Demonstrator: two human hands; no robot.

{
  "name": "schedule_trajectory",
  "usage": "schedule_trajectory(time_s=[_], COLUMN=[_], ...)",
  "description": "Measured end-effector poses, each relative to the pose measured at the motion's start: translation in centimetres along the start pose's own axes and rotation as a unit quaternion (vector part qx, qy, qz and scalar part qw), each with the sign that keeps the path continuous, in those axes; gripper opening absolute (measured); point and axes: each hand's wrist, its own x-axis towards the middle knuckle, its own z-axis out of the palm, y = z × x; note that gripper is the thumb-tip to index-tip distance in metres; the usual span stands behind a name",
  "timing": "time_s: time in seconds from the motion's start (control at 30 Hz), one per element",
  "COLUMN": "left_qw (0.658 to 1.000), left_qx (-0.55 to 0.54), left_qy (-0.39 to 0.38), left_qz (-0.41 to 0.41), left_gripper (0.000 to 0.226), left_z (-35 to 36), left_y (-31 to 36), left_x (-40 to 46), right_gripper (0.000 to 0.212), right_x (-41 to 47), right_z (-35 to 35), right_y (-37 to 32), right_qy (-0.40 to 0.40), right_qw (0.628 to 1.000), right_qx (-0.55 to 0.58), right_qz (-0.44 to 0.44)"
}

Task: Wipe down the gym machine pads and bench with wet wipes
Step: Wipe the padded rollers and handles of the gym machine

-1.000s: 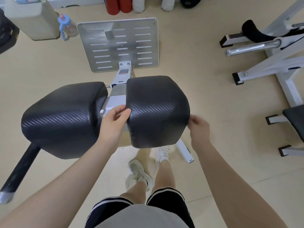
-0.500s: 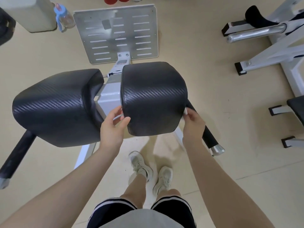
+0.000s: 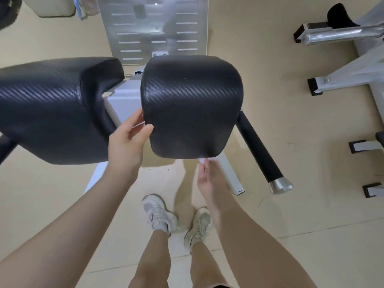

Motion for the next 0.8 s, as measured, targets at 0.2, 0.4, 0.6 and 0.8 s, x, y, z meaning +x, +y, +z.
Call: schedule_trajectory(time_s=[0.2, 0.4, 0.6, 0.8], left_qw=[1.000, 0.992, 0.980, 0.980], left_qx=[-0.023, -0.095, -0.142, -0.106], left_qy=[0.013, -0.048, -0.065, -0.105], left_qz=[0.001, -0.063, -0.122, -0.136], left_gripper=[0.036, 0.022, 0.024, 0.026], left_z=[0.8, -6.2, -12.1, -13.8], left_y=[0.3, 0.2, -1.3, -2.5], left_x=[-0.4, 0.2, -0.9, -1.8], right_gripper=[0.029, 0.025, 0.029, 0.018], right_x=[-2.2, -6.1, -9.9, -5.9], right_z=[7.6, 9.7, 3.4, 2.8], right_y=[-3.9, -10.2, -14.0, -18.2], right_qy=[-0.076, -0.124, 0.031, 0.080], right_qw=[0.966, 0.924, 0.978, 0.749], right_qx=[0.235, 0.345, 0.006, -0.446], right_qz=[0.076, 0.107, -0.207, -0.482])
